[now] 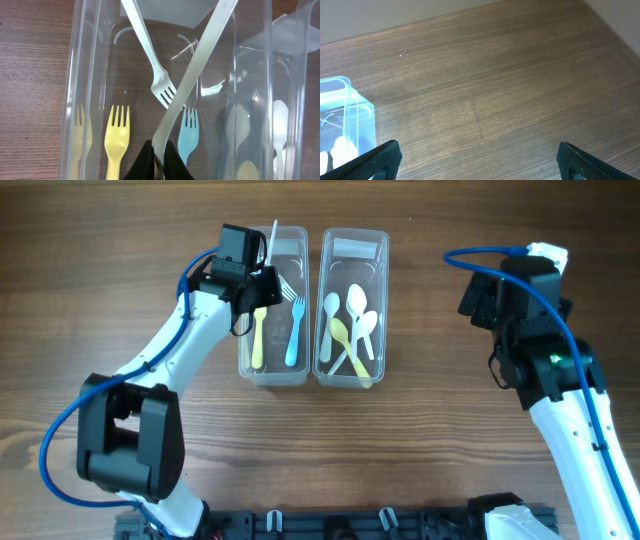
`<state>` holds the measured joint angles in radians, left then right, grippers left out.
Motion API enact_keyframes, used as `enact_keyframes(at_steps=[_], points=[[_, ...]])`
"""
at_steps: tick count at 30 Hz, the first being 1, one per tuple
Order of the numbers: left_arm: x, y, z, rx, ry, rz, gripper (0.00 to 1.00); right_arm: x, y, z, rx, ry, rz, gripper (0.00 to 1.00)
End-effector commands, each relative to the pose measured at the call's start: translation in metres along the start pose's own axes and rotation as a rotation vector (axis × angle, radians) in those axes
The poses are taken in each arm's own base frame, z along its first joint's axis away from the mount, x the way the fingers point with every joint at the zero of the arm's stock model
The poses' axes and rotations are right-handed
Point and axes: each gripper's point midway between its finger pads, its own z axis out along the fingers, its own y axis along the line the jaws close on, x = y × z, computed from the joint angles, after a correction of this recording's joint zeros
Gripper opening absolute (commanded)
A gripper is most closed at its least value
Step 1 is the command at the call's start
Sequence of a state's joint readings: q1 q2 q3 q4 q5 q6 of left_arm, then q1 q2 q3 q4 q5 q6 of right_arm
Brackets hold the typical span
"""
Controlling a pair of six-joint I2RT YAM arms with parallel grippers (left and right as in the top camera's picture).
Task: Pack container
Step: 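Carry the clear fork over the left container and lower it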
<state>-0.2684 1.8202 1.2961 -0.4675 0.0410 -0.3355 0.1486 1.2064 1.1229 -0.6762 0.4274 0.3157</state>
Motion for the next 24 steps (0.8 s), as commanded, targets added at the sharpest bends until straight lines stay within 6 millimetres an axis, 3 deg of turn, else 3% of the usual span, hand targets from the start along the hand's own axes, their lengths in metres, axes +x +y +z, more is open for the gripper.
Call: enact_keyframes(at_steps=[1,6,10,11,12,13,14,17,22,24], points=[[0.009,0.007,0.017,-0.038,0.037,-0.048,0.04,-0.007,-0.002,-0.002,0.013,-0.018,0.006,1.00],[0.027,0.014,0.035,-0.062,0.102,-0.124,0.04,-0.007,-0.002,-0.002,0.013,-0.018,0.006,1.00],[0.036,0.017,0.038,-0.077,0.137,-0.125,0.04,-0.007,-0.002,-0.002,0.013,-0.018,0.006,1.00],[0.037,0.018,0.038,-0.079,0.141,-0.125,0.07,-0.007,-0.002,-0.002,0.013,-0.018,0.006,1.00],[0.038,0.018,0.038,-0.080,0.143,-0.125,0.27,-0.007,-0.002,-0.002,0.013,-0.018,0.006,1.00],[0.038,0.018,0.038,-0.080,0.144,-0.125,0.28,-0.007,-0.002,-0.002,0.013,-0.018,0.006,1.00],[0.039,0.017,0.038,-0.073,0.151,-0.126,0.17,-0.007,-0.002,-0.002,0.013,-0.018,0.006,1.00],[0.048,0.008,0.036,-0.023,0.196,-0.133,0.15,-0.007,-0.002,-0.002,0.013,-0.018,0.006,1.00],[0.047,0.007,0.036,-0.016,0.194,-0.133,0.25,-0.007,-0.002,-0.002,0.013,-0.018,0.006,1.00],[0.033,0.001,0.028,0.002,0.157,-0.129,0.25,-0.007,-0.002,-0.002,0.013,-0.018,0.007,1.00]])
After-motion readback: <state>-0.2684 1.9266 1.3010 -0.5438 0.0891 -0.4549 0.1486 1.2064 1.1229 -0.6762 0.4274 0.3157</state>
